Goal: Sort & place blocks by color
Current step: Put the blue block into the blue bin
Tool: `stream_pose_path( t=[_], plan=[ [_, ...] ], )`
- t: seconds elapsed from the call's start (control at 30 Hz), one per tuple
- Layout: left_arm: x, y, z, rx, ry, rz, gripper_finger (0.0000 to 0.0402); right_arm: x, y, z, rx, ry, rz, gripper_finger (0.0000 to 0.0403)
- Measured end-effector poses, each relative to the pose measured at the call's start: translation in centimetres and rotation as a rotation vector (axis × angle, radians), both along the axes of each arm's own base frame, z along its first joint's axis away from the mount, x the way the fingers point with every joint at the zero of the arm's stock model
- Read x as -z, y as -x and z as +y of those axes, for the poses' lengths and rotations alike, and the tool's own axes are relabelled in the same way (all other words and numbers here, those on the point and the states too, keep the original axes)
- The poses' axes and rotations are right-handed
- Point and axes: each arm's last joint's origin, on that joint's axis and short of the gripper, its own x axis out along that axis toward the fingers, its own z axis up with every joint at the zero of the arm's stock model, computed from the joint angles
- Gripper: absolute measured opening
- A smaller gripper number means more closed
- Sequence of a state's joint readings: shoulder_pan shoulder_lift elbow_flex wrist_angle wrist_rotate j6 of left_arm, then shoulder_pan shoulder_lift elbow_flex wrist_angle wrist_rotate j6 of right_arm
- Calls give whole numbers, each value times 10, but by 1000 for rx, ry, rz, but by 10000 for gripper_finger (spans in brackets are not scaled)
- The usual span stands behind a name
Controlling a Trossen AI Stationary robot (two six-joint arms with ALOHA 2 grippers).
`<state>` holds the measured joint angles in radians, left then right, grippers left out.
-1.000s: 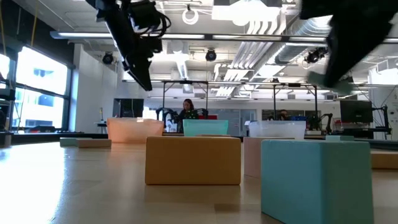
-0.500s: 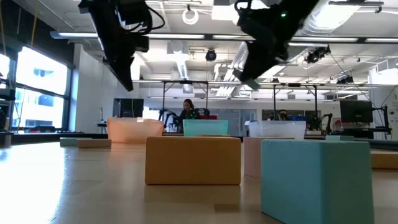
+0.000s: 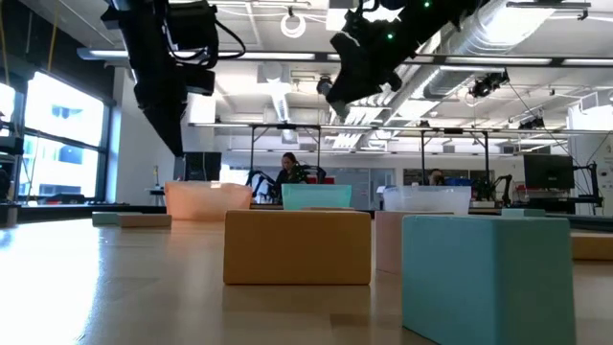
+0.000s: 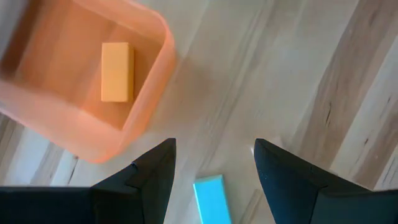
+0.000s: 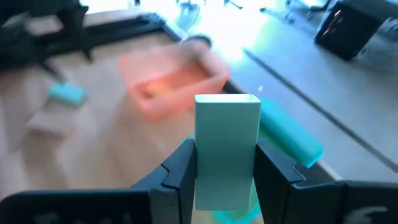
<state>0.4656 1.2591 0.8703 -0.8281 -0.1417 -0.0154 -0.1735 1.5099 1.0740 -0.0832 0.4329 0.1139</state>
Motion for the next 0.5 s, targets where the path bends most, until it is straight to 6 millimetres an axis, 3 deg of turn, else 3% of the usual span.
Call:
stream_pose_path(
  t=[0.2,0.5],
  plan=[
    [0,-3,0,29,-19,-16,204,7,-7,-29,65,24,-51,104],
    [0,-4,0,49,-27,-19,204,55,-23,-64,95,-24,6,104]
  ],
)
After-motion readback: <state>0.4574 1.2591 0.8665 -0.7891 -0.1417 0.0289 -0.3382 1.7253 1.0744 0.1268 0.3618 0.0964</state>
